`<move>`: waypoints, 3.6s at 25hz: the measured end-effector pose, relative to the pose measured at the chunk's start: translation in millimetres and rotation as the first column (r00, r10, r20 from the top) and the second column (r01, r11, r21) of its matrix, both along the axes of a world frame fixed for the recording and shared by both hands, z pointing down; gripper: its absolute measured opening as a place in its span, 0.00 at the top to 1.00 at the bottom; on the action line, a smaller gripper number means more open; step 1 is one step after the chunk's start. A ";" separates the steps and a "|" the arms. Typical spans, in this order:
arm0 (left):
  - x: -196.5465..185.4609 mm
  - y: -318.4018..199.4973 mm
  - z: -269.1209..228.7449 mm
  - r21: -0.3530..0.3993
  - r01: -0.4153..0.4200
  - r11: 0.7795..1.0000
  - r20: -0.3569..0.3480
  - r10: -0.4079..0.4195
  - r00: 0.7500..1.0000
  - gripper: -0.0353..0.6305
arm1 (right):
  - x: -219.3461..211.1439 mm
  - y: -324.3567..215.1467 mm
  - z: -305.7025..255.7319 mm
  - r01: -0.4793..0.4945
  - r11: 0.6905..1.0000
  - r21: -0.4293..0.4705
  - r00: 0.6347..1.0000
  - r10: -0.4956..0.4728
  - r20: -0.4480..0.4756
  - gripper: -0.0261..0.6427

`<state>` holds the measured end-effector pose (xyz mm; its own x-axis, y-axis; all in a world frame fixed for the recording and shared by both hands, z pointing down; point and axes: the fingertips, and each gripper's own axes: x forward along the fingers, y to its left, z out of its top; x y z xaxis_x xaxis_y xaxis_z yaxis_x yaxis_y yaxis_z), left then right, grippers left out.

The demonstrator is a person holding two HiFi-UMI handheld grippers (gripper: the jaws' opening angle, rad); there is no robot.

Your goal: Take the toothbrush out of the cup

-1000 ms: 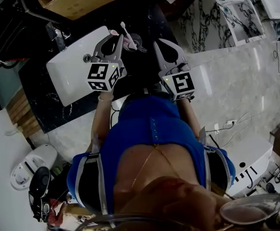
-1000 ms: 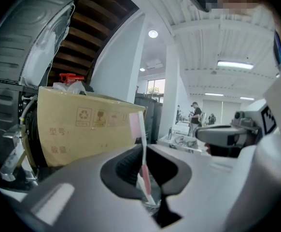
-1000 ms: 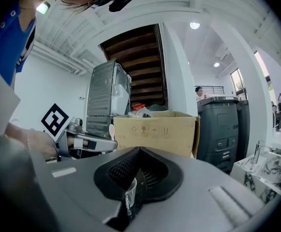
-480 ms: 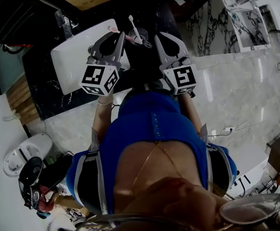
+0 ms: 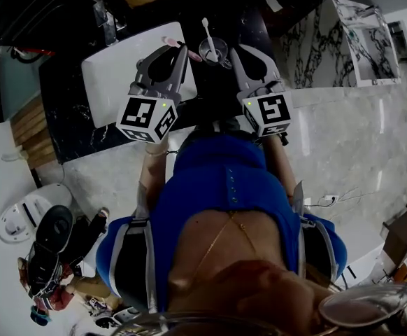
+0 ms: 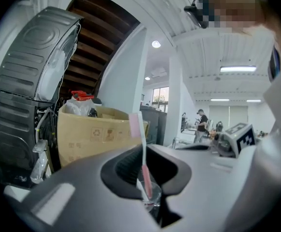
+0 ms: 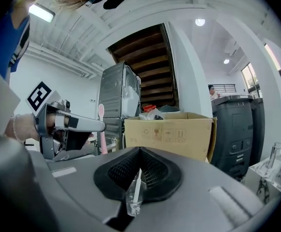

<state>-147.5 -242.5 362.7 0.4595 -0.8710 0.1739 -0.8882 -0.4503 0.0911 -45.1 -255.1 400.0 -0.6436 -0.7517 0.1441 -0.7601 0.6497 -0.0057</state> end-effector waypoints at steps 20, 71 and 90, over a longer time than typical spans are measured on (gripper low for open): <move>-1.5 15.4 13.5 -0.047 -0.019 0.999 0.006 0.020 1.000 0.92 | -28.5 -5.8 26.0 0.058 0.996 -0.061 0.996 -0.062 -0.063 0.96; -32.5 28.8 33.2 -0.094 -0.047 0.994 -0.036 0.043 0.998 0.92 | -66.8 -63.8 80.3 0.085 0.975 -0.203 0.972 -0.126 -0.198 0.94; -13.5 20.4 24.6 -0.070 -0.071 0.995 -0.010 0.071 0.997 0.92 | -10.0 -17.8 -34.2 0.087 0.996 -0.029 0.996 -0.087 -0.009 0.94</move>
<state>-161.0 -222.2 387.3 0.5211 -0.8220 0.2298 -0.8534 -0.5044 0.1311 -55.1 -272.9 365.8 -0.7046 -0.6885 0.1717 -0.7010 0.7129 -0.0182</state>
